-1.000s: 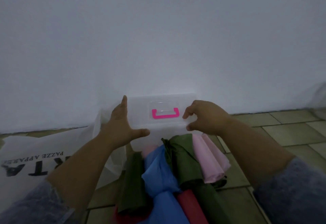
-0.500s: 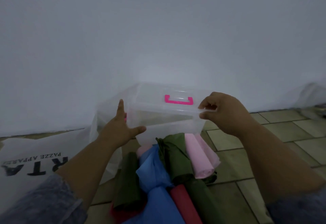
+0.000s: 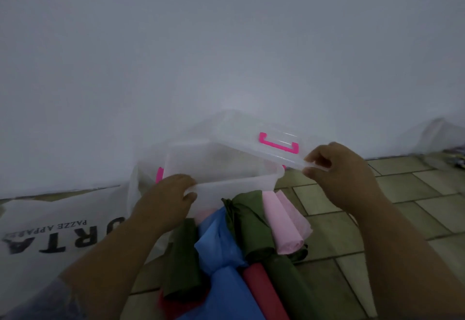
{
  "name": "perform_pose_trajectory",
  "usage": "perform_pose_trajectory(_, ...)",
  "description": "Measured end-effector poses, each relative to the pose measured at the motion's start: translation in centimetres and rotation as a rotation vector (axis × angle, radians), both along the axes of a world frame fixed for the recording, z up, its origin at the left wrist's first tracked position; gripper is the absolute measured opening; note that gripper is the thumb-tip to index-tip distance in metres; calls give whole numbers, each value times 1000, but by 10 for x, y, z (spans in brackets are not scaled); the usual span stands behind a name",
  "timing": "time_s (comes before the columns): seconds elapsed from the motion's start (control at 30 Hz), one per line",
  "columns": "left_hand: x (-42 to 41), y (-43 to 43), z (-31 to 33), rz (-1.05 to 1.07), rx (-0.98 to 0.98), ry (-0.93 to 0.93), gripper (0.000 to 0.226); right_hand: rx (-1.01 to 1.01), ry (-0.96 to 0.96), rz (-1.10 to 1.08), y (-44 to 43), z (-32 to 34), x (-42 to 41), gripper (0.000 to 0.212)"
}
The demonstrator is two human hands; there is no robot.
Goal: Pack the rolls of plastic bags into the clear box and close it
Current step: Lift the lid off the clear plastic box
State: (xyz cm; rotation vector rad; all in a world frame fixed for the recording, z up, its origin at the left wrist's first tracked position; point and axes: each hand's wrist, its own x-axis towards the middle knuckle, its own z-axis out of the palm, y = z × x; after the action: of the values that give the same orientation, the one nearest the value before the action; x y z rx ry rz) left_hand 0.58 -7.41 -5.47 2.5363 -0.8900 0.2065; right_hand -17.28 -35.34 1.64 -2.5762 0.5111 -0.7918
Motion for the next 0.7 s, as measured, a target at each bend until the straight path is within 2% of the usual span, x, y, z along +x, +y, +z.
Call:
perform_pose_trajectory(0.07,5,8,1,13,-63,-42,23,4,-19,-112,-5,-15,-23,14)
perform_pose_trajectory(0.17,13,18,3,1,-69,-37,26,-2,14,-293,-6,-47,-42,14)
perform_pose_trajectory(0.3,12,16,3,-5,-62,-42,26,-48,254,-437,4,-77,-21,19)
perform_pose_trajectory(0.37,9,14,3,4,-67,-26,26,-28,366,-416,11,-83,-2,18)
perform_pose_trajectory(0.47,3,17,7,0,-88,8,30,-12,451,-220,9,-86,18,21)
perform_pose_trajectory(0.63,-11,39,28,31,-106,39,35,-86,698,-28,-10,-95,30,37)
perform_pose_trajectory(0.7,-22,57,36,10,-139,110,33,-187,772,31,-12,-102,26,39)
